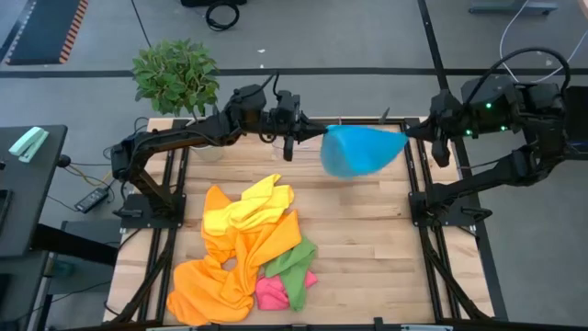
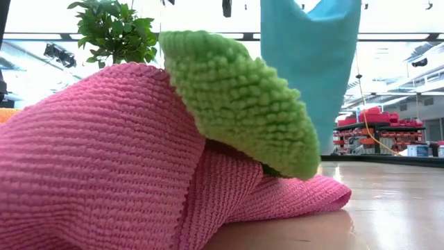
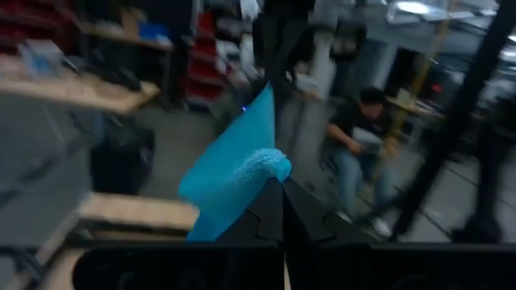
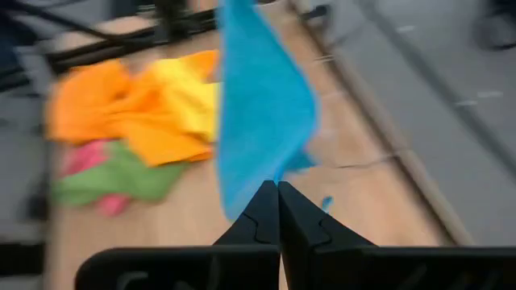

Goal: Fold microfiber towels
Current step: Fold the blue towel

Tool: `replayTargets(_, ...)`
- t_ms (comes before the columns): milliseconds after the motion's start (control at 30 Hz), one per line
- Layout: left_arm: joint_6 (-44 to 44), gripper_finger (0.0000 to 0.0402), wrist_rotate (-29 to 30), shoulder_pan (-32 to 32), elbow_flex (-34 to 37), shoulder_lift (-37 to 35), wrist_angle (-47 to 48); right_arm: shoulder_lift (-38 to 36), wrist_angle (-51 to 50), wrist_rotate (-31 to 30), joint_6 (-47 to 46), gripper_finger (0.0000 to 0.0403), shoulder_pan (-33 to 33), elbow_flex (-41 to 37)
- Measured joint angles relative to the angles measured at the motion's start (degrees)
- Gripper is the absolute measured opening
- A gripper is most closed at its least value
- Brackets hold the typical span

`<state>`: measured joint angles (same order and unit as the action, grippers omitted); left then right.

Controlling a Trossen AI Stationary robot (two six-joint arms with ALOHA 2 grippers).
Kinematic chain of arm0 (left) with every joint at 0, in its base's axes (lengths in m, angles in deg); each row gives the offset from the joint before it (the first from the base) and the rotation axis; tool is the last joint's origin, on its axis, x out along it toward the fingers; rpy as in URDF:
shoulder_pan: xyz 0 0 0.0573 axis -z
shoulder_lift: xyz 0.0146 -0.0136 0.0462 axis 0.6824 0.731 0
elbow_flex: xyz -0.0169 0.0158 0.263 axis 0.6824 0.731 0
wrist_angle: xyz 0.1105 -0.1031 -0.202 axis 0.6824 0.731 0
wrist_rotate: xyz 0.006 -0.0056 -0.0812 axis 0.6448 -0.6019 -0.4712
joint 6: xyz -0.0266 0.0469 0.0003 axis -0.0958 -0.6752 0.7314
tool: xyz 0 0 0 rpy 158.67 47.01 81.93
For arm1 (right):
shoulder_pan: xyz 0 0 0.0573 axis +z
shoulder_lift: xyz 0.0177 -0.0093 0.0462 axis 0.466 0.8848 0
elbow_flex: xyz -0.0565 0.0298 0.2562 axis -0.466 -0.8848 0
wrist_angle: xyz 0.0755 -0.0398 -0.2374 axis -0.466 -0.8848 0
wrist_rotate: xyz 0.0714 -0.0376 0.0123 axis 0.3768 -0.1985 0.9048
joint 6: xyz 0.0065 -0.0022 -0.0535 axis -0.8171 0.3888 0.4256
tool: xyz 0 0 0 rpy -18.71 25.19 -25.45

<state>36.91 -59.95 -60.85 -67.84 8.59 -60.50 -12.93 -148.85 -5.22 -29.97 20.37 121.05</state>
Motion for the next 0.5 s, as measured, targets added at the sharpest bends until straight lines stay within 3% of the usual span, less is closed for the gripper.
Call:
replayTargets(167, 0.92, 0.0001, -22.10, 1.90, 0.03, -0.97, 8.28, -0.21, 0.03, 13.00, -5.32, 0.0000, 5.68, -0.87)
replayTargets(233, 0.16, 0.0003, -26.90, 3.74, 0.04, -1.43, 8.86, -0.65, 0.07, 12.53, -6.19, 0.0000, 8.56, -2.04)
replayTargets(333, -3.06, 0.0003, -25.77, 5.58, 0.00, -2.07, 9.98, -1.16, 0.07, 3.12, -6.68, 0.0000, 10.77, -5.14)
replayTargets(500, -7.20, 0.0003, -11.48, 4.65, 0.00, -0.88, 11.38, -1.29, 0.04, -12.51, -0.46, 0.0000, 9.53, -11.28)
